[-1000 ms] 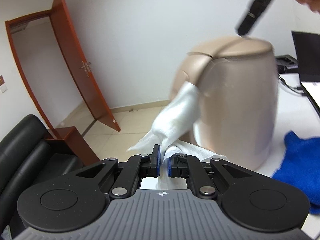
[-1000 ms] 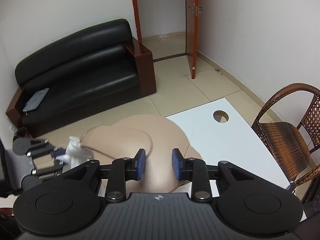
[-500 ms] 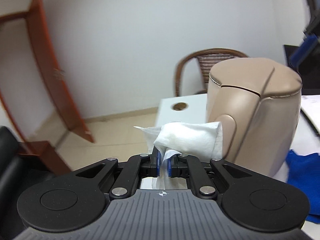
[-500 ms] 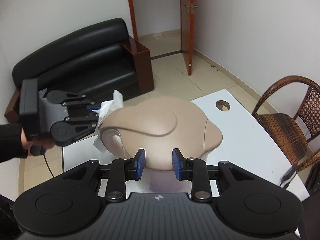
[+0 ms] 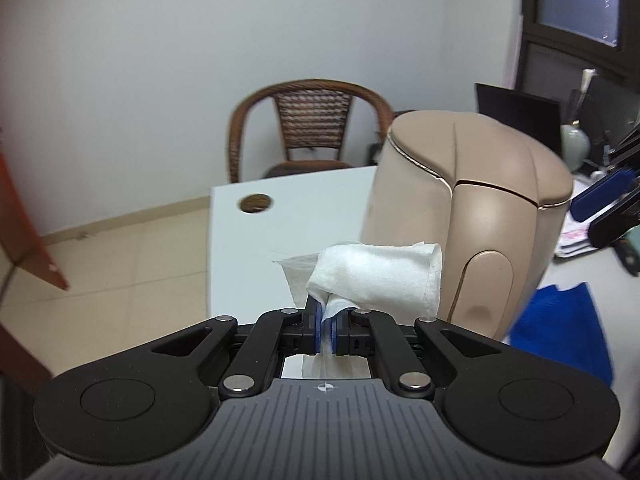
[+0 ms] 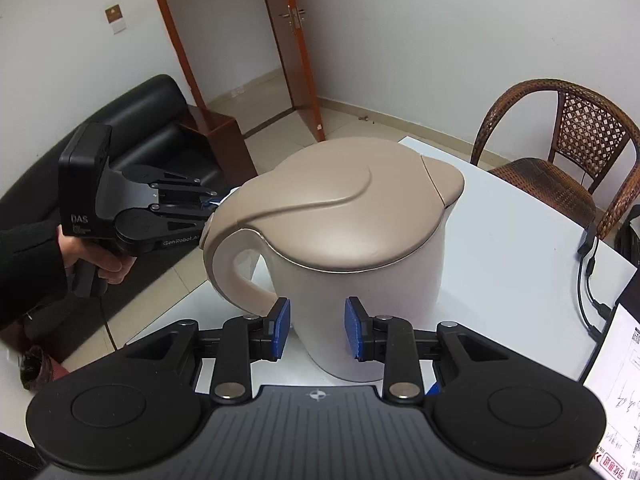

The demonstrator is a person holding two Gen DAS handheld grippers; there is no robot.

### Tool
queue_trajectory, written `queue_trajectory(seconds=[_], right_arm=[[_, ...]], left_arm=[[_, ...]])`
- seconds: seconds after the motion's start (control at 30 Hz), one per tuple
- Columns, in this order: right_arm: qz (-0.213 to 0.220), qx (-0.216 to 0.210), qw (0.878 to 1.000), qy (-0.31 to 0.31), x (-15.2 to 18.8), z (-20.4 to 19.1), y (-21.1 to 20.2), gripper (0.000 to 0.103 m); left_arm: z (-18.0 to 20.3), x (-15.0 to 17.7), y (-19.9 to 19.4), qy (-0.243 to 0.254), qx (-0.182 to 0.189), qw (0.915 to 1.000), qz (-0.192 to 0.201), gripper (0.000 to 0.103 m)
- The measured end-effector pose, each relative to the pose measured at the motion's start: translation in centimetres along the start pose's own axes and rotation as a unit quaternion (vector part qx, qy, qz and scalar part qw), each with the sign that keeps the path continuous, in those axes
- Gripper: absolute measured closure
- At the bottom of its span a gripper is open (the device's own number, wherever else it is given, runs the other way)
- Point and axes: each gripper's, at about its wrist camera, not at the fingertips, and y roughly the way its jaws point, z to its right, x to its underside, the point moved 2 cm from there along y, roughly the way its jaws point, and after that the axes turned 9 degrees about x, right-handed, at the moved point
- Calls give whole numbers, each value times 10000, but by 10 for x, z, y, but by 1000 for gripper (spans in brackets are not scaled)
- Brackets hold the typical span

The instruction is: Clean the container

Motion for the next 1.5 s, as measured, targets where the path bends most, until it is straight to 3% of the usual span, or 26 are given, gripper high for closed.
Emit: queue_trajectory(seconds=[0.27,0.4,0.73,1.0,1.5], right_arm=[[82,386,9989,255,1,11,-1,69],[65,411,9988,242,4,23,-3,68],[-31,203,9998,37,11,55,-16,68],[-169,173,9997,33,23,80,-31,71],[-199,317,9983,440,45,116,-63,75]], left_arm=[[24,-3,21,432,951,9937,-398,100],[60,0,28,686,1149,9903,-371,99],[126,2,40,650,1335,9889,-85,100],[180,-8,69,770,1168,9901,93,100],[241,-13,98,593,169,9963,602,99]])
